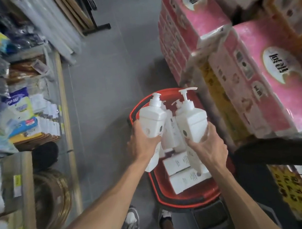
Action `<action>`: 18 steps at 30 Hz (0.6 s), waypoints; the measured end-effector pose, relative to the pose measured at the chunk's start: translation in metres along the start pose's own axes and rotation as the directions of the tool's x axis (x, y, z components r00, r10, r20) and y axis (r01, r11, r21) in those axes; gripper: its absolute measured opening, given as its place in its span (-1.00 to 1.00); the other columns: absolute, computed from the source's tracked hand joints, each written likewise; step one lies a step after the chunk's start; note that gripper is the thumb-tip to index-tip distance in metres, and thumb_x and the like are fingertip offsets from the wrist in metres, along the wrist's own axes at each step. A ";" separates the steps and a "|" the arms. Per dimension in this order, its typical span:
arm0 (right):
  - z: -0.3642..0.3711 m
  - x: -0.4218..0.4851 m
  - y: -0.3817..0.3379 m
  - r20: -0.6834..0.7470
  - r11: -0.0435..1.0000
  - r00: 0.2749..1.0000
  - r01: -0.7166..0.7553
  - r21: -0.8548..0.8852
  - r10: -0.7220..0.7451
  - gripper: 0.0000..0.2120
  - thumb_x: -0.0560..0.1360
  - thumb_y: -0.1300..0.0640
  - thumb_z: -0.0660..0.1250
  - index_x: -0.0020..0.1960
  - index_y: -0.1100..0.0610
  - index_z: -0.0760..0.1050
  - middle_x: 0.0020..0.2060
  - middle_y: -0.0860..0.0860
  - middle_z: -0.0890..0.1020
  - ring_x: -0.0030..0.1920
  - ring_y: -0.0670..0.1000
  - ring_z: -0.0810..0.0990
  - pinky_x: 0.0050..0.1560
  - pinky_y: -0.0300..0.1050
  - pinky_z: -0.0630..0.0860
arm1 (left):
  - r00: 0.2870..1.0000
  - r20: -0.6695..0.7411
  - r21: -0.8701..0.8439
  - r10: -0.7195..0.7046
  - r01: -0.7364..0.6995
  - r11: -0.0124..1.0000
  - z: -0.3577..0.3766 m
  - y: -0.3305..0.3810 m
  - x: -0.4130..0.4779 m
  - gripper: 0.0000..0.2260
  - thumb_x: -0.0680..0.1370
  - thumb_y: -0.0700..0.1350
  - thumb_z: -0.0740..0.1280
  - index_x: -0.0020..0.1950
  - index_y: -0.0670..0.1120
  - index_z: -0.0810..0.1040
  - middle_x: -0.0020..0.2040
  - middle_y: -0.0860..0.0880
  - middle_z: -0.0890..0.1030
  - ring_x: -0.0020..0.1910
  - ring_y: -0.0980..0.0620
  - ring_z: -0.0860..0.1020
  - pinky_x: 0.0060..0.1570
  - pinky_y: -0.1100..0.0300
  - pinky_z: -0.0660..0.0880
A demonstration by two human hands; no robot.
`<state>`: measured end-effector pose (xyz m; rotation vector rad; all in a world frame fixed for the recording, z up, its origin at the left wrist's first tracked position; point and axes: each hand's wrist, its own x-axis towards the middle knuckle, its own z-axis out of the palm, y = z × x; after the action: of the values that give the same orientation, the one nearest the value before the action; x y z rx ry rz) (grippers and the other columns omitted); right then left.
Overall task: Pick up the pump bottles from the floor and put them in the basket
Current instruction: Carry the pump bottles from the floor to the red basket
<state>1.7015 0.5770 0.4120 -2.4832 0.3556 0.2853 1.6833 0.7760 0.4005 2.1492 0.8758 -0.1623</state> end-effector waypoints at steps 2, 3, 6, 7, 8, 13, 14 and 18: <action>0.005 0.015 -0.002 0.034 1.000 0.999 -0.001 -0.005 0.002 -0.36 0.31 -0.34 0.53 0.16 -0.14 0.25 -0.19 -0.21 0.38 -0.12 -0.08 0.41 0.05 0.05 0.47 | 1.000 0.009 -0.010 -0.030 0.030 0.999 0.010 0.003 0.010 -0.40 0.30 0.14 0.53 0.20 0.12 0.28 0.07 0.11 0.56 0.00 -0.08 0.56 -0.01 0.00 0.52; 0.008 0.022 -0.002 0.049 1.000 0.999 0.000 -0.011 0.001 -0.35 0.31 -0.35 0.52 0.19 -0.12 0.27 -0.17 -0.22 0.38 -0.10 -0.08 0.42 0.10 0.08 0.47 | 0.999 0.015 -0.008 -0.043 0.044 0.999 0.015 0.004 0.015 -0.40 0.29 0.14 0.53 0.19 0.12 0.28 0.07 0.10 0.56 0.00 -0.09 0.56 0.00 -0.01 0.53; 0.021 0.045 0.003 0.073 1.000 0.997 -0.002 -0.023 0.004 -0.23 0.30 -0.38 0.50 0.34 -0.10 0.28 -0.03 -0.19 0.52 0.05 0.02 0.56 0.23 0.19 0.44 | 0.995 0.045 0.008 -0.084 0.084 0.996 0.030 0.006 0.032 -0.38 0.26 0.14 0.52 0.18 0.08 0.27 0.07 0.06 0.55 0.01 -0.14 0.58 0.01 -0.07 0.55; 0.027 0.053 0.006 0.074 0.999 0.997 -0.004 -0.036 0.007 -0.19 0.30 -0.39 0.50 0.38 -0.09 0.27 0.08 -0.14 0.58 0.14 0.08 0.59 0.25 0.21 0.44 | 0.993 0.059 0.012 -0.100 0.099 0.995 0.035 0.007 0.038 -0.38 0.26 0.13 0.53 0.16 0.07 0.27 0.05 0.06 0.55 0.00 -0.14 0.58 0.00 -0.07 0.56; 0.033 0.061 0.007 0.079 0.999 0.997 -0.007 -0.048 0.011 -0.17 0.30 -0.39 0.51 0.40 -0.08 0.26 0.15 -0.09 0.60 0.19 0.12 0.59 0.26 0.22 0.43 | 0.991 0.071 0.013 -0.116 0.115 0.993 0.040 0.007 0.043 -0.38 0.25 0.12 0.53 0.14 0.06 0.26 0.03 0.06 0.54 -0.01 -0.13 0.58 -0.02 -0.07 0.56; 0.062 0.099 0.013 0.124 0.997 0.992 -0.014 -0.074 0.023 -0.14 0.29 -0.41 0.49 0.41 -0.06 0.25 0.12 -0.04 0.62 0.17 0.16 0.62 0.25 0.24 0.46 | 0.982 0.104 0.034 -0.161 0.158 0.987 0.065 0.000 0.071 -0.37 0.22 0.14 0.53 0.10 0.05 0.23 -0.01 0.05 0.53 -0.05 -0.13 0.59 -0.04 -0.07 0.59; 0.068 0.105 0.014 0.138 0.997 0.990 -0.019 -0.080 0.030 -0.13 0.28 -0.42 0.47 0.42 -0.06 0.24 0.12 -0.02 0.63 0.16 0.17 0.62 0.24 0.24 0.46 | 0.981 0.100 0.043 -0.168 0.165 0.985 0.070 -0.001 0.076 -0.37 0.24 0.12 0.55 0.10 0.03 0.24 0.00 0.05 0.52 -0.05 -0.12 0.59 -0.04 -0.04 0.58; 0.089 0.120 0.025 0.186 0.994 0.980 -0.052 -0.095 0.069 -0.20 0.27 -0.38 0.49 0.33 -0.06 0.25 -0.02 -0.06 0.58 0.10 0.18 0.63 0.19 0.19 0.47 | 0.976 0.075 0.068 -0.204 0.199 0.978 0.090 -0.010 0.094 -0.41 0.32 0.08 0.56 0.11 0.02 0.22 -0.02 0.07 0.47 -0.09 -0.07 0.53 -0.22 0.13 0.40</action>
<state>1.7954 0.5888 0.2939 -2.5095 0.3463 0.5697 1.7622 0.7663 0.2974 2.0901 1.0524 -0.3817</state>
